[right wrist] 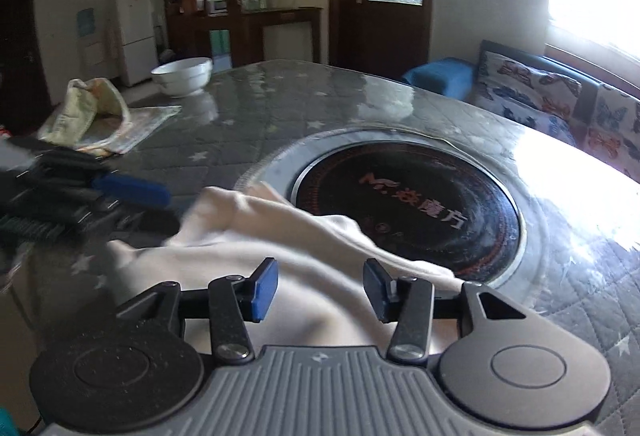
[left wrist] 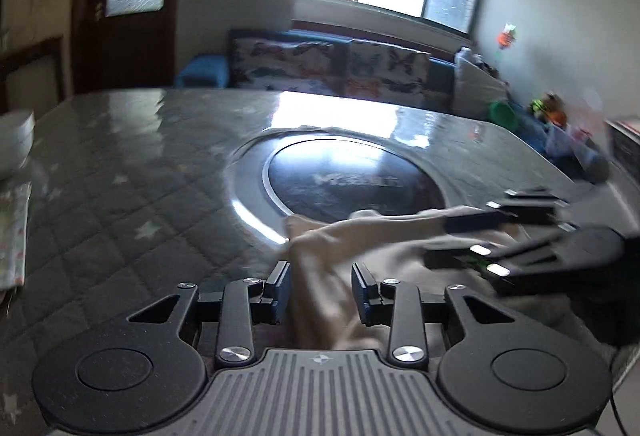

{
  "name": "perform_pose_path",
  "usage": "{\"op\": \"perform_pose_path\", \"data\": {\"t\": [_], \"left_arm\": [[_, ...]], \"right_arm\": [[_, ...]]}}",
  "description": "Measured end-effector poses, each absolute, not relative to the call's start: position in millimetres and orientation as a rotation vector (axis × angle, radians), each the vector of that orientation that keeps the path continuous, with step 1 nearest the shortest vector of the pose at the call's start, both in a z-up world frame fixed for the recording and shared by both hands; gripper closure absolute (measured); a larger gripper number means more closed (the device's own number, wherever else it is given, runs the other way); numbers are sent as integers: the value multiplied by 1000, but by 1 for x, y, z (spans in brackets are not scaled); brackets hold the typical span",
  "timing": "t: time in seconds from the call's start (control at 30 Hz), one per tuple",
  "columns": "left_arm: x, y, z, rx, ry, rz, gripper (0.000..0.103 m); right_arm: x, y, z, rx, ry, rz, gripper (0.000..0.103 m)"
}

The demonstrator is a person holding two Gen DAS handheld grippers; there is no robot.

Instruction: Fold clothes

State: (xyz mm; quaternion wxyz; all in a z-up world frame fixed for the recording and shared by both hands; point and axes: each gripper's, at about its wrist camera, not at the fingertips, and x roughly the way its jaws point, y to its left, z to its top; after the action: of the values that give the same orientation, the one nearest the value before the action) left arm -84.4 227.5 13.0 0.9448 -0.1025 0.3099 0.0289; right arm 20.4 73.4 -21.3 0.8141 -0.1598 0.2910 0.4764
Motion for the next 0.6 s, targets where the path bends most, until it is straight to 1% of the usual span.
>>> {"op": "perform_pose_path", "data": {"t": [0.13,0.17,0.2,0.23,0.27,0.3,0.33,0.43,0.5,0.53,0.57,0.6], "left_arm": [[-74,241,4,-252,674,51,69],[-71,243,2,-255,686,51,72],[-68,244,1,-254,692,43,73],[-65,246,0,-250,692,31,77],[-62,248,0,-247,694,20,84],[-59,250,1,-246,696,8,86],[-56,253,1,-250,700,-7,92],[-49,259,3,-258,707,-36,96],[-49,261,6,-251,702,-53,96],[-50,261,7,-246,700,-57,97],[-50,261,9,-241,698,-60,97],[-50,260,10,-235,694,-65,97]], "right_arm": [[0,71,-14,-349,604,1118,55],[-6,71,-11,-356,595,1153,55],[-12,73,-7,-365,582,1189,55],[-18,75,-4,-374,570,1227,55],[-24,78,-1,-381,560,1266,55],[-29,81,1,-388,551,1301,55],[-34,85,1,-398,541,1330,56],[-47,98,-1,-430,513,1384,57],[-52,105,-6,-443,498,1392,58],[-54,109,-8,-449,498,1396,59],[-56,112,-10,-454,506,1397,68],[-57,116,-13,-459,514,1393,74]]}}
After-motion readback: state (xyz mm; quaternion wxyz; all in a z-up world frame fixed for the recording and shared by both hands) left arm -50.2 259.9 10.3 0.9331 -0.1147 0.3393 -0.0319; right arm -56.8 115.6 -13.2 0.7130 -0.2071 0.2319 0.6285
